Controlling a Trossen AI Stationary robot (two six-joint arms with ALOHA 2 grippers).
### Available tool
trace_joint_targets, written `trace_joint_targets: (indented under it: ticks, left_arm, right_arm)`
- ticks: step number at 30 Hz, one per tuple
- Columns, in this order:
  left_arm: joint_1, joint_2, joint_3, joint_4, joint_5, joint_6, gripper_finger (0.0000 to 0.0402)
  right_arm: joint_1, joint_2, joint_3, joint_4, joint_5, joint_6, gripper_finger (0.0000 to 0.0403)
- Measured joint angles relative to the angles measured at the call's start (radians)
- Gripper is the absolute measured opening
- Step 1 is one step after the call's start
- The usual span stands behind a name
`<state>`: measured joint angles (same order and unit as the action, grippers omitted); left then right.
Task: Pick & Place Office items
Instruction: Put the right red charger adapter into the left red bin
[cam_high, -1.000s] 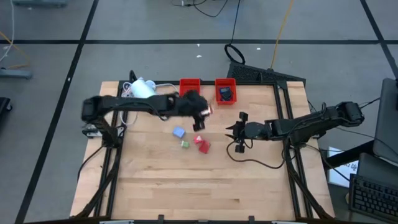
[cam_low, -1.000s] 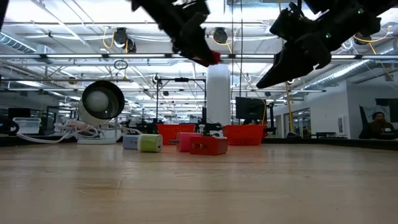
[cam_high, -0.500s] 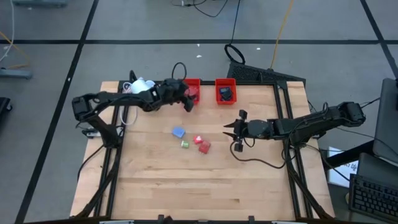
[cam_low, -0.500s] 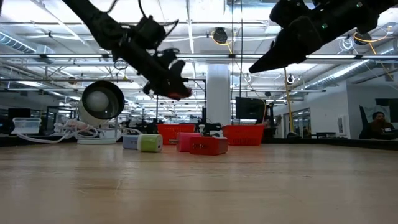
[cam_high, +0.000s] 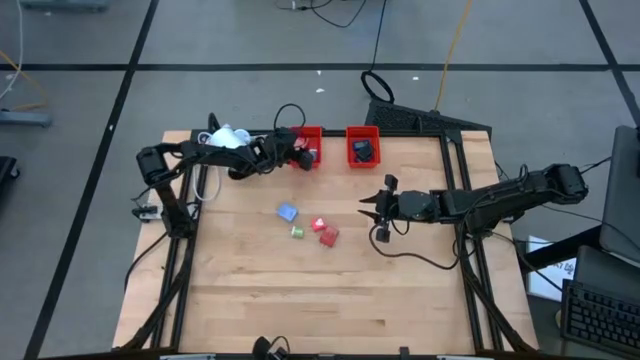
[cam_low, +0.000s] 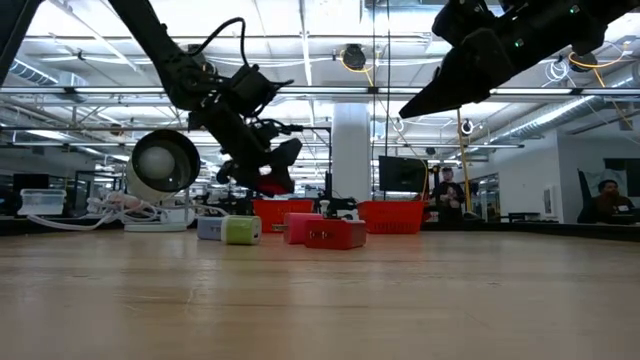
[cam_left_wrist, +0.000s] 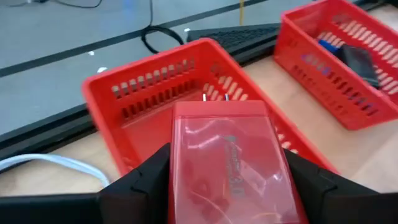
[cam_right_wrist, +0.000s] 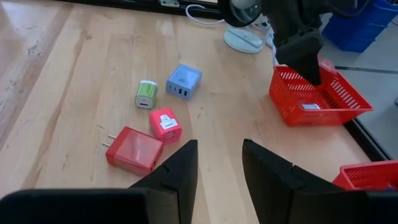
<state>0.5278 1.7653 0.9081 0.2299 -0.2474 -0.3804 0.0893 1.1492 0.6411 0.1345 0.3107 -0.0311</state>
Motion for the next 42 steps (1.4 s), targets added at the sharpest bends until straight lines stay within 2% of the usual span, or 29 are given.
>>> trace_joint_targets:
  ticks: [12,26,28,31,34,36,42]
  left_arm:
    - [-0.035,0.078,0.001,0.034,0.011,-0.077,0.021]
    - [-0.045,0.072,0.001,0.035,0.011,-0.097,0.021]
    - [-0.045,0.072,0.001,0.034,0.011,-0.097,0.0243]
    - [-0.045,0.072,0.001,0.038,0.011,-0.096,0.032]
    - [-0.046,0.072,0.001,0.038,0.013,-0.096,0.0378]
    - [-0.045,0.072,0.001,0.037,0.013,-0.097,0.039]
    - [-0.045,0.064,0.001,0.039,0.057,-0.097,0.0364]
  right_arm:
    - [-0.001,0.0,0.0,0.004,0.0,-0.006,0.0116]
    - [-0.001,0.0,0.0,0.004,-0.001,0.0,0.0116]
    - [-0.001,0.0,0.0,0.004,-0.001,0.0,0.0116]
    - [-0.001,0.0,0.0,0.004,-0.001,0.001,0.0116]
    - [-0.001,0.0,0.0,0.004,-0.001,0.001,0.0116]
    - [-0.001,0.0,0.0,0.004,-0.001,0.001,0.0116]
    - [-0.001,0.0,0.0,0.004,-0.001,0.001,0.0116]
